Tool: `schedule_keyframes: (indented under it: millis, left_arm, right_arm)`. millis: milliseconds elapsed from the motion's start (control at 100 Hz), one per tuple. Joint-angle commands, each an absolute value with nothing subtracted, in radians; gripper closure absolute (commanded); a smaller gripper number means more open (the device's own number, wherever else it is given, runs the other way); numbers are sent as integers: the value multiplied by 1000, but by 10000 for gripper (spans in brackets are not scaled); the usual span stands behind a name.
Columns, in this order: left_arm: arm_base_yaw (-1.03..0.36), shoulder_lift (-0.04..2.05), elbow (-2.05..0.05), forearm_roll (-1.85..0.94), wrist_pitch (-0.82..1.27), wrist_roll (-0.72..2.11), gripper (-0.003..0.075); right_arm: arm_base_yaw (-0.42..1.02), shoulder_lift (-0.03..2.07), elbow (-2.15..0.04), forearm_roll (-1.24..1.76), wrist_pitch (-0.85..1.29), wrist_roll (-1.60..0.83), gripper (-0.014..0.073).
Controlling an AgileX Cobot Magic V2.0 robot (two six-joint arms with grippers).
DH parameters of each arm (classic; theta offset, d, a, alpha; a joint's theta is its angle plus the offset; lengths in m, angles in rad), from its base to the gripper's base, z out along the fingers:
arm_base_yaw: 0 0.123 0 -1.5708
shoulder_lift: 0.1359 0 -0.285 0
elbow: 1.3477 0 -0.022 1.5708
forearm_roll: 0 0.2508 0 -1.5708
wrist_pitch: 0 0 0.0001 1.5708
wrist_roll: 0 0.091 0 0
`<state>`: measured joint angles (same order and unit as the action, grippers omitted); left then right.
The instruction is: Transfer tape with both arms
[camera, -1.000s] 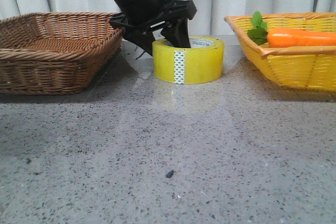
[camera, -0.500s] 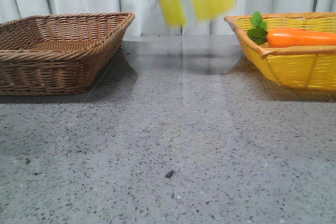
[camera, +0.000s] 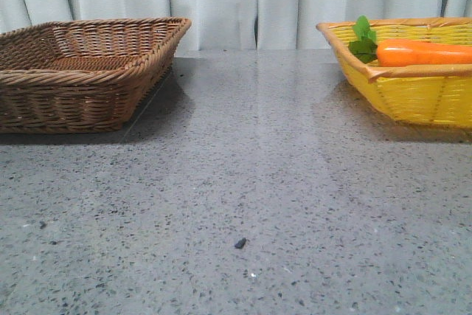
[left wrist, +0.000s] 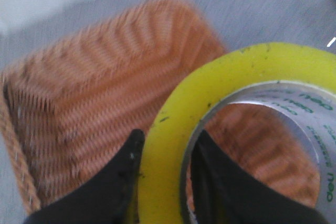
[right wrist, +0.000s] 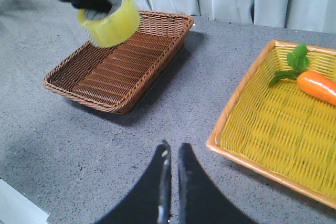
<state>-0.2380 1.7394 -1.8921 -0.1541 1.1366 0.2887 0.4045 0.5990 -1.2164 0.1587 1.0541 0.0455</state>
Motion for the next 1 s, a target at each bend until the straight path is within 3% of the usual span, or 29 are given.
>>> schedule_keyframes:
  millis: [0, 90, 240, 310, 370, 520, 590, 800, 990]
  left_arm:
    - [-206, 1692, -1868, -190, 1087, 283, 738]
    - [-196, 1692, -1821, -190, 1079, 283, 658]
    - [-196, 1687, -1809, -199, 1069, 258, 284]
    - [-196, 1671, -1809, -236, 1057, 256, 198]
    - [-196, 1645, -1809, -300, 1022, 256, 223]
    - [-232, 1513, -1740, -493, 852, 313, 425]
    - [-290, 1424, -1664, -478, 741, 343, 483]
    - [-467, 1113, -1282, -262, 422, 344, 517]
    - [-512, 826, -857, -218, 166, 344, 602]
  right_arm:
    - [404, 608, -1236, 150, 972, 45, 650]
    - [404, 608, -1236, 150, 972, 45, 650]
    - [404, 608, -1236, 150, 972, 45, 650]
    - [404, 608, -1236, 141, 972, 45, 650]
    - [404, 606, -1236, 116, 971, 45, 650]
    - [404, 542, -1161, 17, 919, 45, 650]
    - [404, 468, -1080, -25, 837, 45, 650]
    - [404, 201, -784, -175, 601, 45, 650]
    - [404, 71, -624, -219, 584, 45, 650]
